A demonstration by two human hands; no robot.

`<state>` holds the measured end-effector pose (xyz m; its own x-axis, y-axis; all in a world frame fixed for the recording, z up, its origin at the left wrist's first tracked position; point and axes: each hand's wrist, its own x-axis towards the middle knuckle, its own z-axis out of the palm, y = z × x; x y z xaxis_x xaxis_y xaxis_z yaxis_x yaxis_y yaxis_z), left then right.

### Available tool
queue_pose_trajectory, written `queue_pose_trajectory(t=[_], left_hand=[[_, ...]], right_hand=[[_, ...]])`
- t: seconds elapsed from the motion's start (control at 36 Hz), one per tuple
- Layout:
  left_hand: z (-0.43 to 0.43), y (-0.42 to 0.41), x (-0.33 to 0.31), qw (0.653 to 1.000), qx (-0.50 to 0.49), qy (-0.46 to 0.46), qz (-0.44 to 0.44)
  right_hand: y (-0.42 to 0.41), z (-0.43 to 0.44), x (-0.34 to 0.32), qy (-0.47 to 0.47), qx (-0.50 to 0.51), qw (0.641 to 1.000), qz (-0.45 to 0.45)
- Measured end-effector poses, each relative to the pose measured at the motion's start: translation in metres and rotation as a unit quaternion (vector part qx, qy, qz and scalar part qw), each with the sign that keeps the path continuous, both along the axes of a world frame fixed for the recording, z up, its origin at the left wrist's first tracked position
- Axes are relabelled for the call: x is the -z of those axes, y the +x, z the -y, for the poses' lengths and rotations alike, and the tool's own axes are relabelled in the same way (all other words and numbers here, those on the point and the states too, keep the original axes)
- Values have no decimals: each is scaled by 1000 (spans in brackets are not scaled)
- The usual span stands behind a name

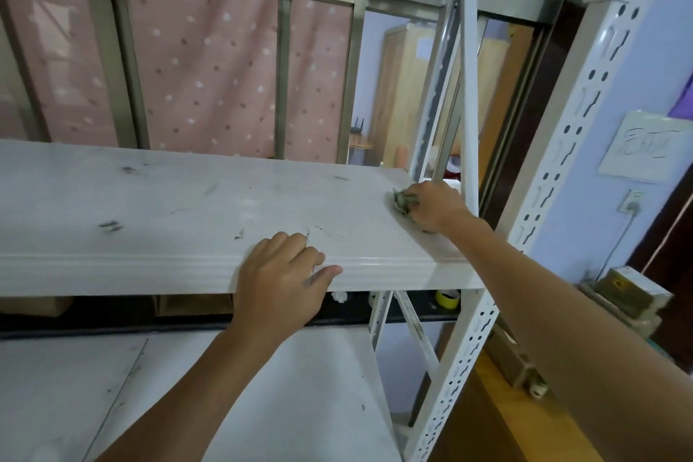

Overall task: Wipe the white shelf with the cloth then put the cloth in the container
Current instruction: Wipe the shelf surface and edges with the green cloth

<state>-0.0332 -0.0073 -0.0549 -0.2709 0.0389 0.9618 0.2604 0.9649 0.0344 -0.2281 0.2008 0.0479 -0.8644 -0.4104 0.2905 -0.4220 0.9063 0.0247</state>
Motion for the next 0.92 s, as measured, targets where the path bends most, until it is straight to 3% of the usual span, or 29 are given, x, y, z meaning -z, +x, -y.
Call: queue_pose_trajectory(t=[0.17, 0.56, 0.92], left_hand=[[-1, -6, 4, 999, -16, -4, -39], [3, -10, 4, 996, -54, -44, -57], [0, -12, 7, 997, -48, -22, -62]], right_hand=[[-56, 27, -3, 8, 26, 1000, 2], [-131, 103, -13, -33, -73, 995, 51], [-76, 117, -1, -57, -258, 958, 110]])
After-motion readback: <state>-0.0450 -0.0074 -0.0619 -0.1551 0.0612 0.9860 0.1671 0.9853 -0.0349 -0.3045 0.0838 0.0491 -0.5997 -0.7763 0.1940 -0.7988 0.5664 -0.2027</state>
